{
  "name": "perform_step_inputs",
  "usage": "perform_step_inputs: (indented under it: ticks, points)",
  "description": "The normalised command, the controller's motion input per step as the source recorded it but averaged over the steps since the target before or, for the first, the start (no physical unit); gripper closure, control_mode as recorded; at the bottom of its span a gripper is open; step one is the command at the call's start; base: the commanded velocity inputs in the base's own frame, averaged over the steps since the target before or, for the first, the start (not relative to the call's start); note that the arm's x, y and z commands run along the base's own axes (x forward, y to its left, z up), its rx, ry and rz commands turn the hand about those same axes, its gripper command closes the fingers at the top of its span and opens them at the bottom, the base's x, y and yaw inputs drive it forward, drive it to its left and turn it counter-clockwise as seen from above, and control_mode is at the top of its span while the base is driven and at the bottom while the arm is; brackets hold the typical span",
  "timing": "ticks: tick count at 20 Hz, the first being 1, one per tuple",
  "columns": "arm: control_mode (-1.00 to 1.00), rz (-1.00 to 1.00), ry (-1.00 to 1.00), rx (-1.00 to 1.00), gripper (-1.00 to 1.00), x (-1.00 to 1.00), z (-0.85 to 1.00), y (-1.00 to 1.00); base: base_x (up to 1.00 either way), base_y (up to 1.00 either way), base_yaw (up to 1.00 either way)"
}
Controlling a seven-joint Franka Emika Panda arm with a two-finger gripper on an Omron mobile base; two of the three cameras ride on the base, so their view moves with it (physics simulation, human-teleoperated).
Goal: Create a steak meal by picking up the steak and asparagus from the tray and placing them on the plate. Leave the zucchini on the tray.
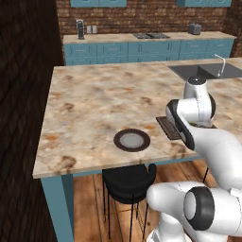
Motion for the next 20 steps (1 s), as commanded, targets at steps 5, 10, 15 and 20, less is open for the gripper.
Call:
perform_step_inputs:
  ticks: [5, 10, 15, 20]
  points:
    - [-1.0, -0.1, 0.0, 0.03, -1.0, 0.19, -0.43, -0.33, 0.0, 0.0, 0.0]
    - [-1.0, -0.07, 0.0, 0.04, -1.0, 0.31, -0.37, -0.19, 0.0, 0.0, 0.0]
    - [-1.0, -0.05, 0.0, 0.05, -1.0, 0.44, -0.26, -0.12, 0.0, 0.0, 0.0]
    - [-1.0, -0.01, 0.0, 0.05, -1.0, 0.36, -0.23, -0.15, 0.0, 0.0, 0.0]
